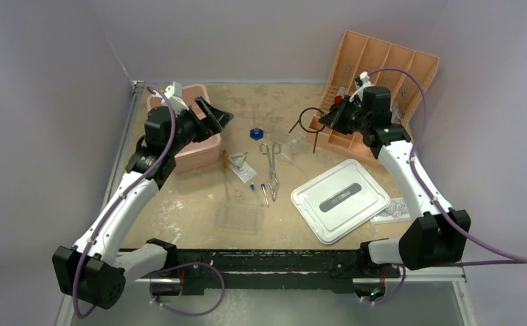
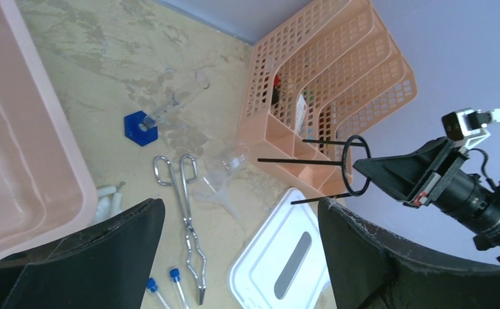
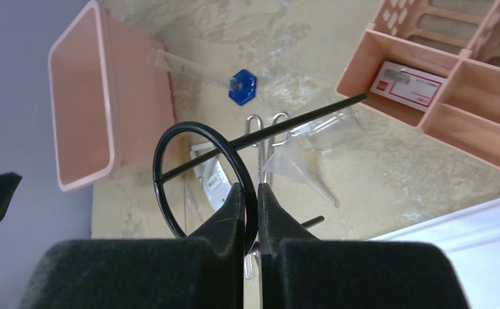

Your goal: Organize the chemistry lab equipment

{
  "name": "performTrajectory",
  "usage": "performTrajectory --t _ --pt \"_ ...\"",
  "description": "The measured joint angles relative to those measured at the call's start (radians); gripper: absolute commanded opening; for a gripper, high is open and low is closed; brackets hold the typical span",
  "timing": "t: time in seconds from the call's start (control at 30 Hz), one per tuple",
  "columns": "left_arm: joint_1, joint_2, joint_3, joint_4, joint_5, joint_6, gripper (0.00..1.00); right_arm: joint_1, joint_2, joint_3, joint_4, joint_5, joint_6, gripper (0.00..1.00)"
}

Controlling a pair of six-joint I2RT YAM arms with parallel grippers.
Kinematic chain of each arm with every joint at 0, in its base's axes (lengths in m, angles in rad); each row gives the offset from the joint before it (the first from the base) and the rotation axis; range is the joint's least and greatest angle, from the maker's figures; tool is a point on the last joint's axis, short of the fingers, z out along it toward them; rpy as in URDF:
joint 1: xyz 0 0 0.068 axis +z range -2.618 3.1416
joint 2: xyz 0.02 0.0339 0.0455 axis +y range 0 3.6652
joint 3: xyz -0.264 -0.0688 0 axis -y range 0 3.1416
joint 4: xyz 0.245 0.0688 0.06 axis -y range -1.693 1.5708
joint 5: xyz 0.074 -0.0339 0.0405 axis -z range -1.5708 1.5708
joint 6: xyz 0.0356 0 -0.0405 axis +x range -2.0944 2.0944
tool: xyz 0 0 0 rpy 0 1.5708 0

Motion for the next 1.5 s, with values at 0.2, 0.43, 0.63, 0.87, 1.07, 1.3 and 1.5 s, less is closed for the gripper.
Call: performTrajectory --t 0.2,0.43,0.63,0.87,1.07,1.3,1.5 --pt "-0.034 0.039 0.048 0.021 0.012 -0.059 0.85 0.008 0.000 0.013 0.005 -0.104 -0.041 0.00" --pt "-0.164 0.146 0.125 0.053 0.019 -0.101 0.79 0.087 0.000 0.048 0.032 -0.183 -0.110 0.00" --pt "-0.234 0.205 0.127 0.077 0.036 -0.104 0.70 0.140 0.000 0.060 0.039 -0.225 -0.158 0.00" --pt "-0.252 0.216 0.127 0.126 0.045 -0.105 0.54 0.164 0.009 0.095 0.029 -0.275 -0.220 0.00" --pt "-0.270 0.243 0.127 0.142 0.069 -0.104 0.39 0.211 0.053 0.137 0.015 -0.282 -0.260 0.00" --pt "-0.278 0.258 0.121 0.140 0.109 -0.099 0.02 0.238 0.077 0.138 -0.014 -0.281 -0.270 0.00" --pt "-0.278 0.254 0.119 0.139 0.115 -0.090 0.00 0.242 0.077 0.140 -0.012 -0.282 -0.267 0.29"
